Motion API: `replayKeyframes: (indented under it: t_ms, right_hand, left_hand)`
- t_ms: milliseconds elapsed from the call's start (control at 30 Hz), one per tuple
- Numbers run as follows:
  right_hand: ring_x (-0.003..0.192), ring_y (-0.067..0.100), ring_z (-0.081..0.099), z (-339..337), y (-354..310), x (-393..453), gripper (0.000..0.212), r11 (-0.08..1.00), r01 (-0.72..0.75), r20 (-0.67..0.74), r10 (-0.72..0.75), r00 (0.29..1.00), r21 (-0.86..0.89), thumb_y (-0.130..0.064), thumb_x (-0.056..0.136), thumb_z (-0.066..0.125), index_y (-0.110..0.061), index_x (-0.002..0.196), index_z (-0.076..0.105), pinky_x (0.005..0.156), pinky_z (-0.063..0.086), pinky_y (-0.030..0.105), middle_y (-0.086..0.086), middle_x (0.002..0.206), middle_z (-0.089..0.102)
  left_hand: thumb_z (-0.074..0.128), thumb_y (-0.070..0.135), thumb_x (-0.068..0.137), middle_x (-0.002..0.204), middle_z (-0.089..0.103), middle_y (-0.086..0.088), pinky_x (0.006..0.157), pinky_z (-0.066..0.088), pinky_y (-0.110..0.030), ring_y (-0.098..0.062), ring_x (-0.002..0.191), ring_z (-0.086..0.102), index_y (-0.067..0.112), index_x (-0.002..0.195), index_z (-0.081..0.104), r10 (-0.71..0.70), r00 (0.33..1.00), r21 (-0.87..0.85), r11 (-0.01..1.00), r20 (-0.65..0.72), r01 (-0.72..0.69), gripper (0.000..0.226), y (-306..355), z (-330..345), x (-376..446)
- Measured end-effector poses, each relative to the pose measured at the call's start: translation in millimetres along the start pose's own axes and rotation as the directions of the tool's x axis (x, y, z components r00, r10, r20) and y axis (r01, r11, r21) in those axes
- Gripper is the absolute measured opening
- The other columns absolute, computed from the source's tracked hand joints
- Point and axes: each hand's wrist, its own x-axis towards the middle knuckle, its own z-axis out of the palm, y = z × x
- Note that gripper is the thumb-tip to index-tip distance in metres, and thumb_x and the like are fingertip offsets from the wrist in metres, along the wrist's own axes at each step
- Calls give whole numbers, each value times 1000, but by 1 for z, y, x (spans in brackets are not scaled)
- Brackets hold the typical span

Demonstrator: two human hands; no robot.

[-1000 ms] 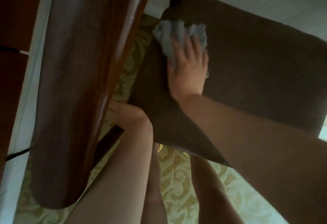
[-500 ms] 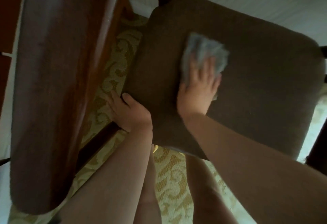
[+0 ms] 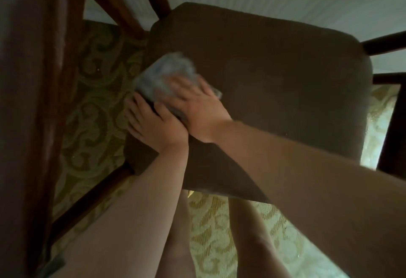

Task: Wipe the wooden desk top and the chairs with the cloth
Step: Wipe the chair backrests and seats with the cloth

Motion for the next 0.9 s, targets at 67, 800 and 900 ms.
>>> replayKeyframes:
  t_ms: [67, 800, 900]
  right_hand:
    - [148, 22, 2, -15, 36, 13, 61, 988, 108, 62, -102, 993, -108, -26, 97, 42, -33, 152, 17, 117, -5, 41, 0, 161, 13]
    - [148, 23, 2, 50, 7, -154, 72, 237, -841, -218, 965, 146, 487, -13, 86, 56, -23, 151, 26, 119, -4, 47, 7, 160, 17]
    - [146, 23, 10, 65, -15, -165, 77, 980, -197, -133, 195, 972, -7, -22, 73, 70, -22, 144, 40, 117, 2, 49, 5, 155, 30]
  left_hand:
    - [27, 31, 104, 161, 12, -2, 117, -3, -40, -20, 148, 6, 21, 153, 19, 77, 997, 26, 997, 12, -77, 51, 15, 5, 3]
    - [17, 41, 99, 162, 1, 3, 119, -6, -36, -13, 147, -9, 22, 154, 7, 614, 657, 144, 673, 438, -726, 59, 7, 15, -40]
    - [17, 42, 98, 161, 1, 5, 118, -9, -33, -10, 146, -11, 23, 154, 7, 639, 566, 116, 604, 521, -789, 60, -4, 12, -55]
